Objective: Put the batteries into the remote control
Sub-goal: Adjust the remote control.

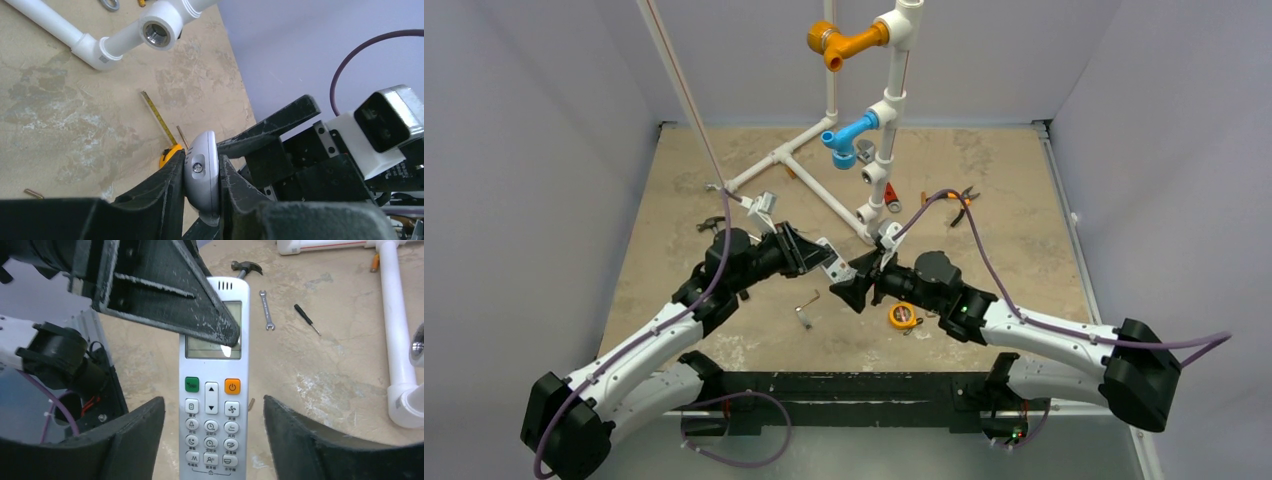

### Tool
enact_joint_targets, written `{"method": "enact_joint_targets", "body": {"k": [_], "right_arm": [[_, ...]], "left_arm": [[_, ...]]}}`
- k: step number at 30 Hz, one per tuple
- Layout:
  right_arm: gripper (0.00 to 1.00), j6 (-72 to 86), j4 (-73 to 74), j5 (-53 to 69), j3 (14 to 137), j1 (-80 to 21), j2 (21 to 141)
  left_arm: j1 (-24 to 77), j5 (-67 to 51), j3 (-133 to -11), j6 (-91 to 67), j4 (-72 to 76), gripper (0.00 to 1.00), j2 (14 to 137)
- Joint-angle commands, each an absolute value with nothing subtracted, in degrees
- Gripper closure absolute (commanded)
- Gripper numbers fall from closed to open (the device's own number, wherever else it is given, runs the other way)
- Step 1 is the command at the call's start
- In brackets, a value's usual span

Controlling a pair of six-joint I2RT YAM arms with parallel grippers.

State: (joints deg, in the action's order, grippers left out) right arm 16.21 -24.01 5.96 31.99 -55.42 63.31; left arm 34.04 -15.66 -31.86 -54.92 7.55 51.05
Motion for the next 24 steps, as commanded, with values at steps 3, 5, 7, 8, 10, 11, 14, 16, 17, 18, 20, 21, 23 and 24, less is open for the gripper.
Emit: {"method": "enact_joint_targets", "body": {"k": [3, 5, 7, 8, 10, 11, 14, 16, 17, 18, 20, 21, 23, 24], "right_arm": [[0.07, 16.35, -23.82, 1.71, 31.49, -55.06, 54.75], [0.05, 16.30, -20.67, 3.52, 31.97, -53.07, 52.82], [0.05, 18.44, -18.92, 12.52, 32.58, -48.07, 52.32], [0.05, 20.70, -19.96, 18.43, 32.17, -44.53, 52.43], [0.05, 25.01, -23.83, 30.36, 31.13, -39.07, 53.18], [0.06, 26.40, -25.45, 34.60, 30.93, -37.57, 53.94], [0.06, 28.09, -28.11, 45.84, 31.48, -36.55, 57.49], [0.07, 31.52, -33.29, 51.35, 31.30, -36.52, 60.39], [0.08, 34.01, -37.35, 53.47, 30.85, -36.56, 61.72], [0.09, 36.39, -41.03, 55.20, 30.43, -36.52, 63.02], [0.10, 39.86, -47.09, 57.86, 29.79, -36.54, 65.07], [0.11, 40.51, -48.37, 58.47, 29.62, -36.55, 65.74], [0.13, 40.03, -47.58, 58.47, 29.61, -36.53, 66.05], [0.14, 39.47, -46.70, 58.41, 29.52, -36.55, 65.95]], "left_arm": [[34.29, -21.22, -31.49, -50.43, 14.33, 1.00, 50.19], [34.28, -21.83, -31.00, -48.61, 14.95, 1.00, 48.60], [34.32, -23.06, -30.01, -46.62, 16.64, 1.00, 46.86], [34.33, -24.10, -29.58, -45.60, 17.63, 1.00, 46.13], [34.35, -26.41, -29.22, -43.77, 18.79, 1.00, 45.11], [34.30, -27.44, -29.16, -43.02, 19.21, 1.00, 44.79], [34.33, -31.36, -28.59, -42.28, 22.18, 1.00, 44.63], [34.30, -33.37, -28.26, -42.64, 24.93, 1.00, 45.17], [34.29, -34.20, -28.14, -42.81, 26.12, 1.00, 45.45], [34.28, -34.79, -28.06, -43.00, 27.40, 1.00, 45.81], [34.32, -35.16, -27.69, -43.38, 28.99, 1.00, 45.98], [34.33, -35.01, -27.42, -43.49, 29.80, 1.00, 45.98], [34.34, -34.63, -27.16, -43.59, 30.91, 1.00, 46.04], [34.35, -34.49, -27.09, -43.59, 31.39, 1.00, 46.03]]}}
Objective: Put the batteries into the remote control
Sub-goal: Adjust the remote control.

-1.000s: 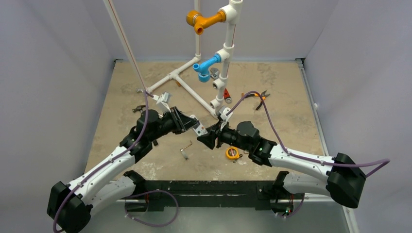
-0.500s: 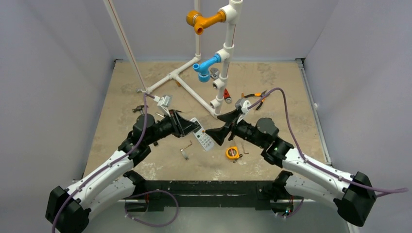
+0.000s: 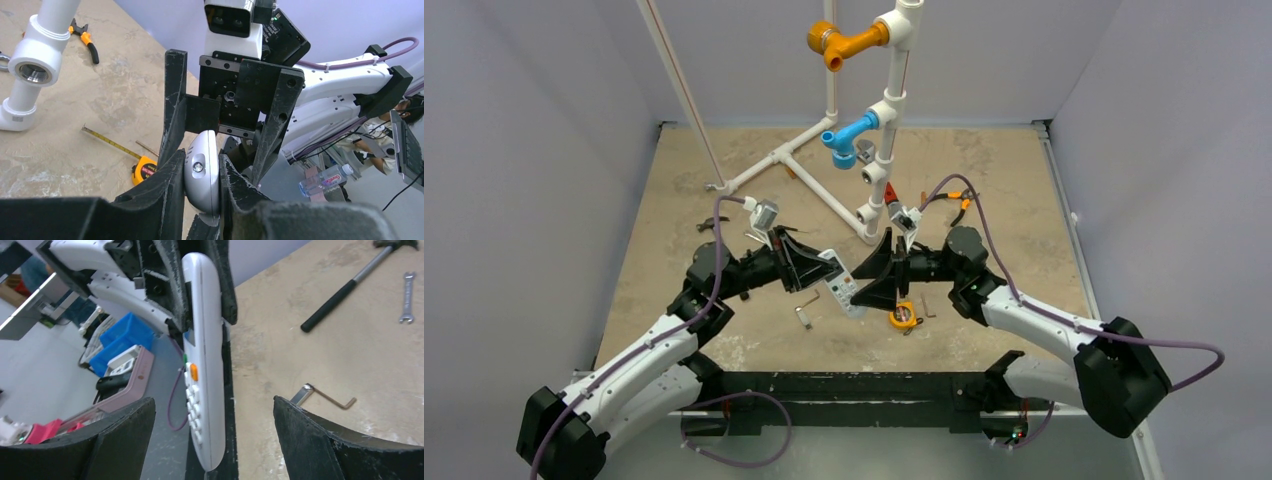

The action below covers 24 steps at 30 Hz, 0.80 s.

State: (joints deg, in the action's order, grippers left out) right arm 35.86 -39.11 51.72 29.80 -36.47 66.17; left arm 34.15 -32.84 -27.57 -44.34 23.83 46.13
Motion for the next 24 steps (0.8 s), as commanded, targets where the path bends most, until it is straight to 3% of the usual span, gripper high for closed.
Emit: {"method": "enact_joint_targets", "body": {"k": [1, 12, 15, 18, 20, 22, 24], "right_arm": [[0.15, 38.67, -45.52, 58.39, 29.53, -36.56, 65.84], [0.36, 32.92, -37.80, 54.42, 30.28, -37.99, 66.52], [0.51, 33.85, -38.94, 53.66, 30.73, -38.61, 67.64], [0.74, 34.68, -39.17, 53.86, 31.25, -38.75, 68.69], [0.97, 33.73, -36.51, 52.66, 31.87, -38.69, 68.42], [1.00, 29.25, -27.94, 48.70, 33.22, -38.79, 66.90], [1.00, 24.00, -18.63, 42.57, 34.91, -39.11, 63.97]], "left_arm": [[34.33, -34.35, -27.15, -43.52, 31.87, 1.00, 45.99], [34.35, -34.62, -27.77, -44.88, 35.65, 1.00, 47.49], [34.35, -34.58, -27.71, -45.48, 36.40, 1.00, 48.14], [34.36, -33.50, -27.70, -45.86, 35.95, 1.00, 48.09], [34.30, -32.03, -27.81, -45.89, 34.09, 0.91, 47.51], [34.31, -30.19, -28.15, -45.98, 31.71, 0.78, 46.93], [34.31, -27.33, -29.22, -46.40, 27.13, 0.56, 46.52]]}}
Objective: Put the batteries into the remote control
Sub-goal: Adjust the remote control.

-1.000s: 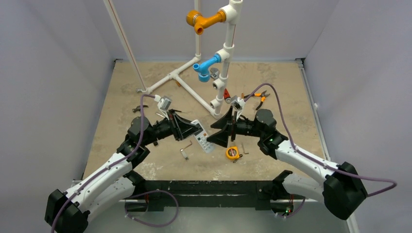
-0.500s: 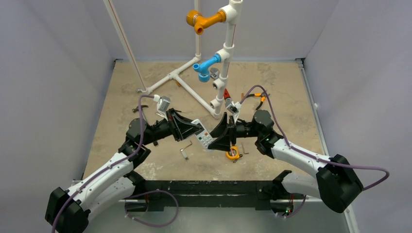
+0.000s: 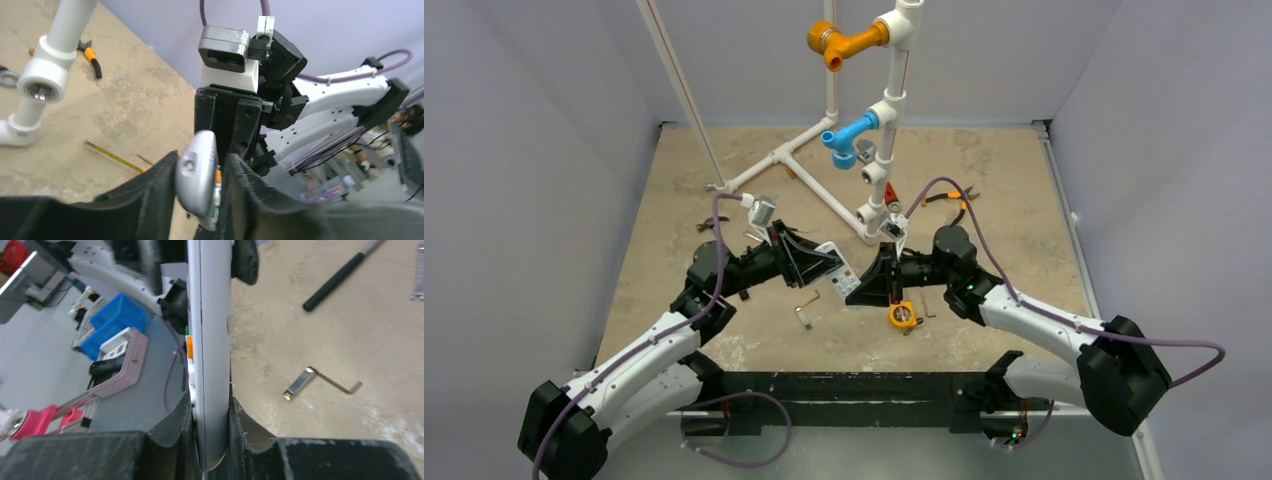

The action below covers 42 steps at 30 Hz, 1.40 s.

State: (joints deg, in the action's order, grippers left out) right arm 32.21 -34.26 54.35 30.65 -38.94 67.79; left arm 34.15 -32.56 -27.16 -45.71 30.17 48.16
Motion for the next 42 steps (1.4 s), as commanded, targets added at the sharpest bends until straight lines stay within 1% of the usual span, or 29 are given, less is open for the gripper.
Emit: {"method": "enact_joint_targets", "body": {"k": [1, 3, 4, 5, 6, 9, 13, 18, 22, 28, 32, 35, 42], "right_arm": [[1.00, 21.15, -14.94, 38.55, 35.61, -39.55, 62.17], [1.00, 17.01, -9.10, 29.13, 36.55, -40.53, 58.80], [1.00, 15.64, -7.21, 24.47, 36.77, -40.98, 57.45], [1.00, 14.89, -5.94, 17.42, 36.77, -41.49, 56.34], [1.00, 14.06, -5.02, 14.44, 36.79, -42.25, 55.66], [1.00, 10.75, -1.57, -1.74, 38.37, -46.85, 56.26], [1.00, 8.01, 2.02, -17.45, 42.11, -54.46, 61.16], [1.00, 5.44, -2.45, -31.57, 41.57, -62.10, 61.62], [1.00, 1.46, -3.57, -32.44, 42.75, -64.47, 63.56], [1.00, -5.82, -5.17, -32.70, 45.65, -68.50, 68.03], [1.00, -8.15, -7.79, -32.66, 46.05, -69.86, 68.52], [1.00, -9.83, -9.71, -32.84, 46.10, -70.60, 68.36], [1.00, -12.14, -9.93, -33.75, 47.33, -70.75, 70.39]], "left_arm": [[34.28, -26.16, -30.10, -46.63, 24.18, 0.46, 46.49], [34.33, -24.03, -32.47, -47.30, 18.63, 0.22, 46.99], [34.31, -23.05, -33.77, -48.08, 15.82, 0.15, 47.22], [34.30, -21.82, -35.45, -48.79, 13.37, 0.10, 47.51], [34.28, -20.60, -36.15, -49.93, 11.27, 0.09, 47.73], [34.34, -16.22, -39.63, -54.77, 5.42, 0.07, 48.65], [34.44, -12.30, -43.82, -61.41, -2.60, 0.06, 50.37], [34.45, -9.70, -47.92, -65.07, -12.51, 0.05, 51.36], [34.43, -9.55, -49.66, -66.17, -16.29, 0.05, 52.33], [34.53, -10.21, -49.70, -67.54, -16.20, 0.04, 53.27], [34.62, -10.39, -49.54, -67.71, -16.11, 0.05, 53.27], [34.82, -10.50, -49.53, -67.52, -16.02, 0.11, 53.35], [34.85, -12.16, -49.13, -67.42, -14.39, 0.34, 54.15]]}}
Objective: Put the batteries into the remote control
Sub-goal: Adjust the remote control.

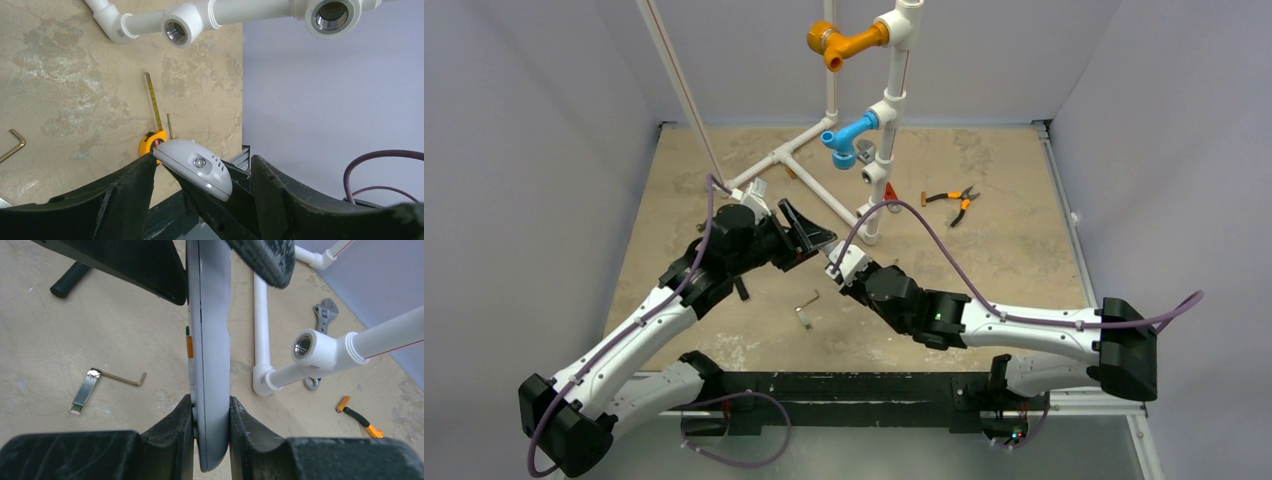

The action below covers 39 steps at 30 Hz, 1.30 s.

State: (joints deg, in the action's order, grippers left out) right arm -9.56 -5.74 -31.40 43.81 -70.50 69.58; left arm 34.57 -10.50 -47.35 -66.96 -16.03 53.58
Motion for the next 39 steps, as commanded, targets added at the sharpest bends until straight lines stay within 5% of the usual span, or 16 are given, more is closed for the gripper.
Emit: {"method": "enact_joint_targets", "body": {"k": [1, 15, 21, 25, 34, 39], "right_arm": [[1.00, -12.28, -9.93, -33.75, 47.60, -70.75, 70.66], [1.00, -13.22, -8.83, -33.50, 48.45, -70.84, 69.29], [1.00, -13.94, -7.24, -29.93, 47.46, -71.06, 67.81], [1.00, -14.04, -6.84, -28.77, 46.63, -71.70, 67.12], [1.00, -14.14, -6.89, -31.24, 46.16, -71.98, 67.97], [1.00, -14.27, -8.31, -35.74, 46.85, -71.98, 68.89]], "left_arm": [[34.89, -12.43, -49.19, -67.47, -14.26, 0.36, 54.21], [34.91, -12.88, -48.99, -67.08, -14.16, 0.62, 54.84], [34.84, -12.31, -49.72, -67.15, -15.07, 0.32, 55.42], [34.88, -12.13, -50.30, -67.23, -15.56, 0.28, 55.98], [34.94, -12.62, -49.68, -67.64, -13.53, 0.60, 56.15], [34.88, -13.09, -49.26, -67.67, -13.11, 0.71, 56.21]]}}
